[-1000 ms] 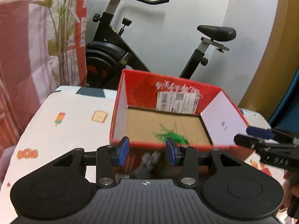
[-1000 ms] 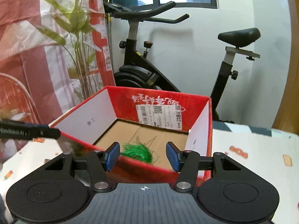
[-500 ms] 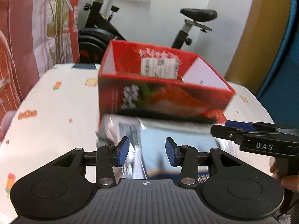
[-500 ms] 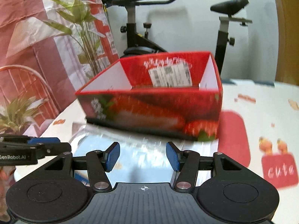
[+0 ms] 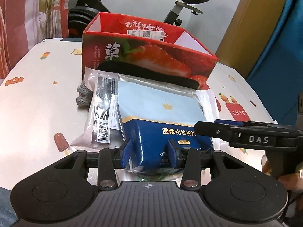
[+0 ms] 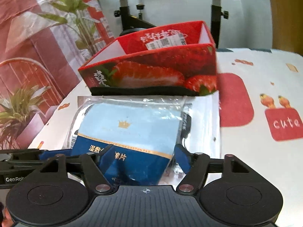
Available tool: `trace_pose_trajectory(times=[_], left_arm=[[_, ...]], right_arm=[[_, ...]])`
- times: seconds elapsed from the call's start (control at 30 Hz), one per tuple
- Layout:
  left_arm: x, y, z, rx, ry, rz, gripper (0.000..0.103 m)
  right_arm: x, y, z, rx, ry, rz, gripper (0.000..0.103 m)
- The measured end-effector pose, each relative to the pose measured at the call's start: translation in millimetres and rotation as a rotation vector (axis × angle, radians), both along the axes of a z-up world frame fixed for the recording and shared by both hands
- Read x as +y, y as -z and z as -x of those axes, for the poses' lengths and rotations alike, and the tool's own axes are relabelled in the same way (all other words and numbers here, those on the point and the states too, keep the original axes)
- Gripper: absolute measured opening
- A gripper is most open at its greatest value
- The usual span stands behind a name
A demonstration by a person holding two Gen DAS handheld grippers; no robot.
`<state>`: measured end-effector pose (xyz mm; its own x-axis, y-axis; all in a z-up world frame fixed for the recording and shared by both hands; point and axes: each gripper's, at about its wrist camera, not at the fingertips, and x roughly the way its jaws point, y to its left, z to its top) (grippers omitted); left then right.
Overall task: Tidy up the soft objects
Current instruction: 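Close the left tool on the blue cotton pad bag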
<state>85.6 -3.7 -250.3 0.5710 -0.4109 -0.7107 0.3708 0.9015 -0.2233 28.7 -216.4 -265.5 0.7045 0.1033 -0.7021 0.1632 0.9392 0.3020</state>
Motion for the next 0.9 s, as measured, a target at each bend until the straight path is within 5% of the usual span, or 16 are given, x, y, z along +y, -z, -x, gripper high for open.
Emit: trace_pose_trajectory(times=[0.73,0.9], left_arm=[[5.2,12.6,-5.2,0.042,-0.022,0.047,0.041],[5.0,14.7,-5.6,0.039,-0.023,0.046,0.041]], right_arm=[[6.6,17.4,-3.8,0.083,-0.046,-0.052,0.072],[7.5,20.3,-4.5,0.075,-0.041,-0.048,0.064]])
